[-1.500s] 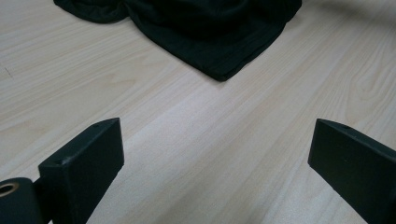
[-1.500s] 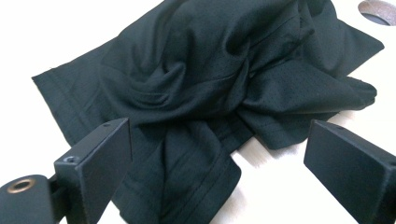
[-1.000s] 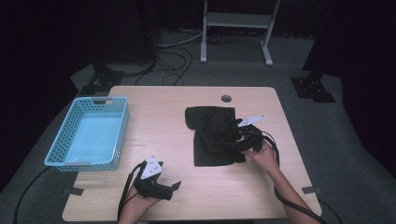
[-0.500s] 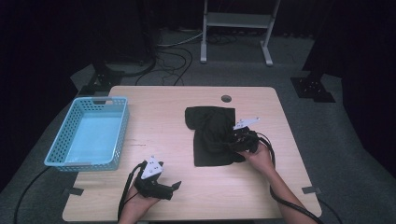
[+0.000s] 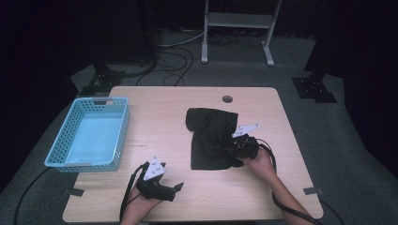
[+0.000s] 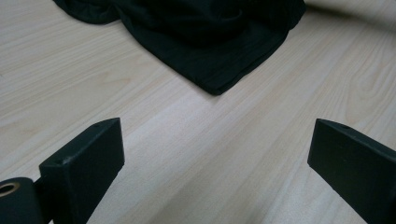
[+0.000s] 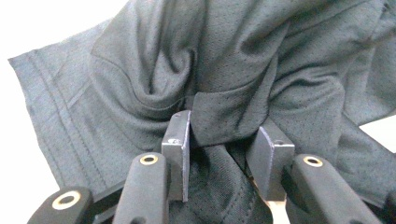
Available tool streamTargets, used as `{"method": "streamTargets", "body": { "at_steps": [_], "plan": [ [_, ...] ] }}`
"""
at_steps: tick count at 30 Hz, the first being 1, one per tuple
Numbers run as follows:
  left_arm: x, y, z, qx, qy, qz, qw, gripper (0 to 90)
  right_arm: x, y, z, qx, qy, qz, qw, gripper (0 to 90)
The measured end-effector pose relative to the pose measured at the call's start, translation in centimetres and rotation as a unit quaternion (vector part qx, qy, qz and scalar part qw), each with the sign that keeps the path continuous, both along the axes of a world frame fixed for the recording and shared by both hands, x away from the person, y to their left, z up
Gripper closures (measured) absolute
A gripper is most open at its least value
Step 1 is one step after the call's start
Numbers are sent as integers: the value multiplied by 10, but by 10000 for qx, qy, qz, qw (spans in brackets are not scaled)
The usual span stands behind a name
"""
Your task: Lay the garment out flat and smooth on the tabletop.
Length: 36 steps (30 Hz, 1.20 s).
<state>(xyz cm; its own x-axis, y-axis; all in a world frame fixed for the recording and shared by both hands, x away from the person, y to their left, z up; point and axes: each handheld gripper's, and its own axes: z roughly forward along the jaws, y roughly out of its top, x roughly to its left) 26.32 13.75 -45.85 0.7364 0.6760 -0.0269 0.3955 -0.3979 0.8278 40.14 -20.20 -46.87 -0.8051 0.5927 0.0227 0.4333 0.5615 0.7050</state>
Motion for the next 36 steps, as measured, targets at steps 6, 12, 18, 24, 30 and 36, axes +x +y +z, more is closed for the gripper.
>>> {"method": "streamTargets", "body": {
  "at_steps": [6, 12, 18, 24, 30, 36],
  "plan": [
    [-1, -1, 0, -8, 1, -8, 10000, 26, -14, 5, 0, -24, -47, 155, 9999, 647],
    [-2, -3, 1, -2, -8, -33, 10000, 26, -28, 10, 0, -23, -47, 322, 9995, 654],
    [-3, -6, 0, 20, 6, -72, 10000, 26, -44, 18, 0, 8, 2, 542, 9985, 657],
    [-4, -9, -1, 42, 20, -96, 9999, 26, -61, 27, 0, -18, 31, 754, 9971, 657],
    [-4, -10, -1, 54, 29, -111, 9999, 26, -74, 36, 0, 30, 71, 898, 9959, 657],
    [-4, -9, -2, 52, 33, -111, 9999, 26, -82, 40, -1, 112, 119, 971, 9951, 657]
  ]
}}
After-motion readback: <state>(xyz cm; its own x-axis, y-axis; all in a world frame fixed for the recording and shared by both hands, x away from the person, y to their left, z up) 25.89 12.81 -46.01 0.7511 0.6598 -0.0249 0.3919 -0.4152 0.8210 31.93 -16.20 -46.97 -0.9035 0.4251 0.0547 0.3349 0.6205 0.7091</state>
